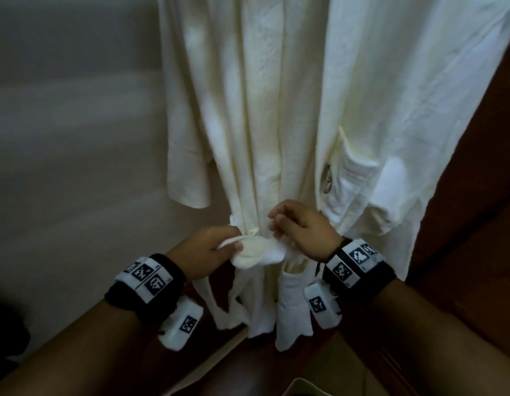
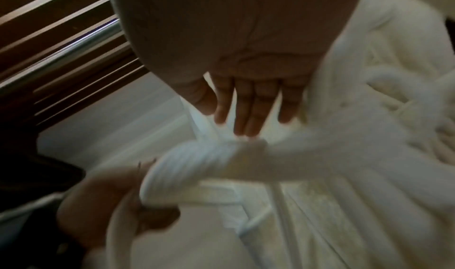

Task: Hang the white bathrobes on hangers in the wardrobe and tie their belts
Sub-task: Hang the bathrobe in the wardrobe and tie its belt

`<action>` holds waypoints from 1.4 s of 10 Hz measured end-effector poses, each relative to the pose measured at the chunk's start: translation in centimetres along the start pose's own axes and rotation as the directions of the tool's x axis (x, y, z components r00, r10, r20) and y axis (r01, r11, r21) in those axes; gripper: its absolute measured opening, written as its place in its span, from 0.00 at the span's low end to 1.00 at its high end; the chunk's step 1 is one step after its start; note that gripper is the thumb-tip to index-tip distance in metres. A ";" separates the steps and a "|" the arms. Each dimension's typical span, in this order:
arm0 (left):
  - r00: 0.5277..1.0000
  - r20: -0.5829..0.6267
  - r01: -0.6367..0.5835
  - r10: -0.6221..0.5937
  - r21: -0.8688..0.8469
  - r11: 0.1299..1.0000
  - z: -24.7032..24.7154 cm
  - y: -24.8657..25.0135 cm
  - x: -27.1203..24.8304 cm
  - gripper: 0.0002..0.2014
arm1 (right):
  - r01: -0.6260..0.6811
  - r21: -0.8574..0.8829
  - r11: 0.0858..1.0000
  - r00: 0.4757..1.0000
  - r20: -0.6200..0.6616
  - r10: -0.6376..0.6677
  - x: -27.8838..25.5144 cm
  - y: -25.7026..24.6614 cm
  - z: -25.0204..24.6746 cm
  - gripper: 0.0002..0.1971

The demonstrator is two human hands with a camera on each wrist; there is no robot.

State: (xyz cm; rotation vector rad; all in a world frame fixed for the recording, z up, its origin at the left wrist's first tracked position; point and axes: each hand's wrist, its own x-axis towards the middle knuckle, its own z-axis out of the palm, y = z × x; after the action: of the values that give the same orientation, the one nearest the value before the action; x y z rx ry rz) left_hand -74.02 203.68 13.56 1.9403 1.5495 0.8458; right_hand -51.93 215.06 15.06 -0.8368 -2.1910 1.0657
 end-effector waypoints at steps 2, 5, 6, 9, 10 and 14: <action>0.999 -0.025 -0.036 0.032 -0.202 0.979 -0.7 2.6 1.0 0.16 | 0.100 -0.264 0.959 0.963 -0.218 -0.161 -5.1 1.4 0.7 0.13; 0.989 0.133 -0.017 0.062 -0.318 0.948 -0.4 5.3 1.4 0.14 | -0.236 0.280 0.930 0.970 0.016 0.241 -3.8 0.8 4.0 0.14; 0.998 0.053 -0.005 0.024 -0.323 0.946 -0.8 4.9 1.8 0.10 | -0.249 0.309 0.918 0.964 -0.014 0.266 -3.0 -0.8 3.0 0.14; 0.894 -0.326 0.394 -0.306 0.248 0.885 -5.0 -5.8 0.5 0.08 | -0.471 0.214 0.856 0.823 -0.241 0.514 -2.5 3.3 -4.8 0.12; 0.847 -0.366 0.499 -0.386 0.297 0.814 -5.1 -8.5 0.0 0.07 | -0.575 0.062 0.816 0.743 -0.379 0.552 -2.4 5.8 -5.9 0.13; 0.900 -0.413 0.027 0.142 0.376 0.926 -13.5 4.3 7.4 0.08 | -0.070 -0.307 0.949 0.886 -0.457 -0.083 -0.1 -8.5 -13.8 0.15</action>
State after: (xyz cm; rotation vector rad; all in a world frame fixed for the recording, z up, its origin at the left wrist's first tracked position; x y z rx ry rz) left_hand -79.99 210.13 26.88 2.1737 2.0470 1.1381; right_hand -44.57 217.39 29.32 -1.0947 -1.9605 0.4393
